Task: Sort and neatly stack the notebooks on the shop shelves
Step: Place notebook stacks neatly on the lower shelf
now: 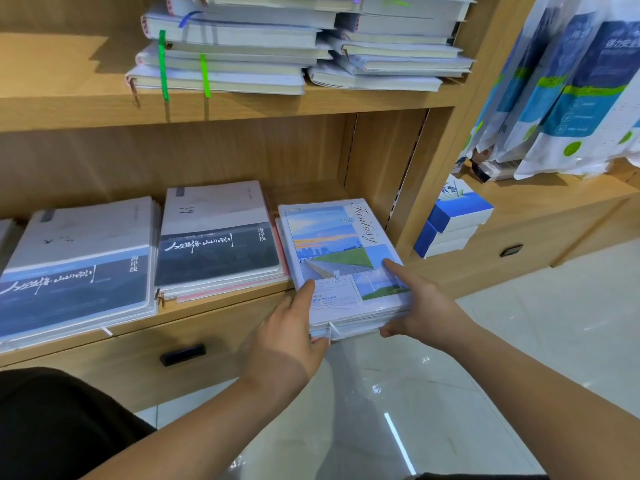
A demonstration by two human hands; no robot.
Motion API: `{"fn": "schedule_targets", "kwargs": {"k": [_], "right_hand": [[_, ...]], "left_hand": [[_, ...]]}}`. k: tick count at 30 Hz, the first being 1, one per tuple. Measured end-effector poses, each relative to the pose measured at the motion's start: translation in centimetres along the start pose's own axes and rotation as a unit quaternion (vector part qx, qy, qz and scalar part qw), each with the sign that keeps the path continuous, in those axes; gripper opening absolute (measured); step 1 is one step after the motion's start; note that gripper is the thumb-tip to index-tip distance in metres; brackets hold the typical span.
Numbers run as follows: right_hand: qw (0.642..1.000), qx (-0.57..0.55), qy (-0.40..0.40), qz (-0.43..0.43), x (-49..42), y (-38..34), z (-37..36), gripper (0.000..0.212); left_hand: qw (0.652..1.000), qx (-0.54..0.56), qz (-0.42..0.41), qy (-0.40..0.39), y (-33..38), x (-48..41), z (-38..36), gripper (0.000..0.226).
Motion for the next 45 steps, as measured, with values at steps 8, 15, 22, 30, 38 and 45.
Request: {"fn": "schedule_targets", "kwargs": {"k": [8,15,22,30,38,45], "right_hand": [[0.999,-0.005,0.032,0.000,0.2,0.4,0.6,0.113],[0.998,-0.059,-0.015,-0.005,0.3,1.2,1.7,0.100],[0.996,-0.087,-0.014,-0.016,0.0,1.3,2.1,0.090],[0.997,-0.074,-0.006,-0.019,0.3,1.4,1.6,0.094],[0.996,-0.087,0.000,-0.037,0.8,1.7,1.7,0.093],[0.999,-0.001,-0.036,-0.041,0.8,1.7,0.4,0.112]], "left_hand": [[0.999,0.030,-0.003,0.021,-0.2,0.4,0.1,0.083],[0.999,0.046,-0.023,0.008,-0.5,0.1,0.8,0.083],[0.992,0.115,-0.031,0.031,-0.7,0.9,0.6,0.069],[0.994,0.100,-0.027,0.021,-1.1,0.8,0.2,0.078],[0.995,0.095,0.020,0.001,-1.5,0.1,-0.3,0.087],[0.999,0.019,-0.043,-0.026,-0.4,0.2,-0.3,0.087]]}}
Point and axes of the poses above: each hand's wrist, its own x-axis away from the middle knuckle, its own z-axis out of the back of the hand, y = z × x, the point moved 6 cm from there along -x, towards the middle knuckle, and after that the axes turned 7 degrees about y, right-handed, at the moved point
